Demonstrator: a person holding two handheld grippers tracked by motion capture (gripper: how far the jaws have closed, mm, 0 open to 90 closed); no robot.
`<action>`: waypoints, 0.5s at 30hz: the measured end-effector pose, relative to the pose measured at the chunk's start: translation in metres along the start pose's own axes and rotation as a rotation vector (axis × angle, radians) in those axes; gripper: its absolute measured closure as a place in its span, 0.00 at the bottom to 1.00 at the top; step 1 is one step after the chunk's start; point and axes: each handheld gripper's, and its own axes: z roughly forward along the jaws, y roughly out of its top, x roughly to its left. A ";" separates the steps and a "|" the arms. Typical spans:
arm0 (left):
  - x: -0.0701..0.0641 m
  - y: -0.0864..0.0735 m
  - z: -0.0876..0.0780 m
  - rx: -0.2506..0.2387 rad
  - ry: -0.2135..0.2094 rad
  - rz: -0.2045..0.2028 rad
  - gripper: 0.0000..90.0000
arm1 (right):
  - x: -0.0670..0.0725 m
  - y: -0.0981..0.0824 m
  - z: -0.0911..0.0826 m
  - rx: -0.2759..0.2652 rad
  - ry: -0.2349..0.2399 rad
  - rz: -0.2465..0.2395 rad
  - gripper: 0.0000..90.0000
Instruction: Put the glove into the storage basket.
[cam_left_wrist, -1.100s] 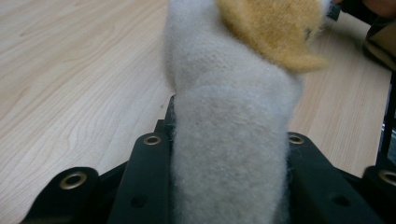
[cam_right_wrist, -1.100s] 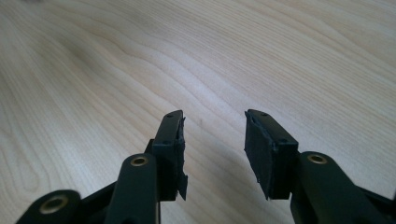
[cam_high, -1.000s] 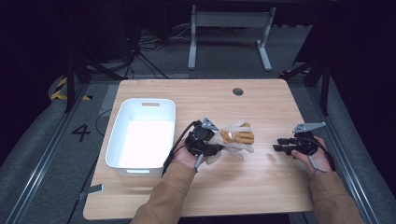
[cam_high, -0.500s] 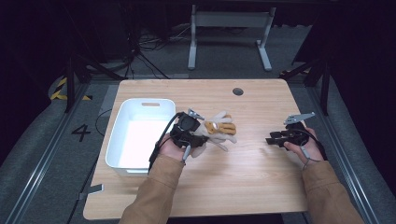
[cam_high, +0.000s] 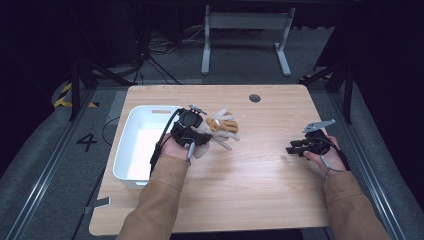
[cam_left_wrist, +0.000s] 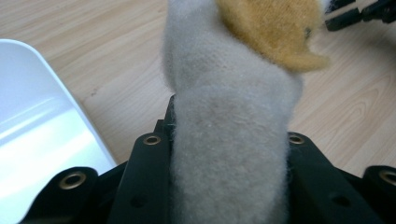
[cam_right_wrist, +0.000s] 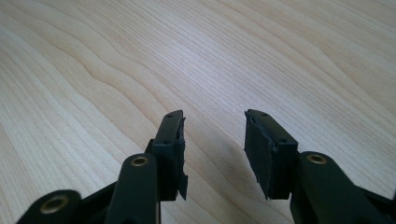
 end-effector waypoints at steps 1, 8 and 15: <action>0.001 0.001 0.000 0.000 0.004 -0.006 0.76 | 0.000 0.000 0.001 0.002 -0.001 -0.001 0.65; 0.007 0.004 -0.003 0.026 0.043 -0.035 0.76 | -0.001 0.002 0.001 -0.008 -0.012 -0.014 0.65; 0.013 0.006 -0.006 0.039 0.078 -0.076 0.76 | -0.003 -0.001 0.000 0.013 -0.046 -0.016 0.66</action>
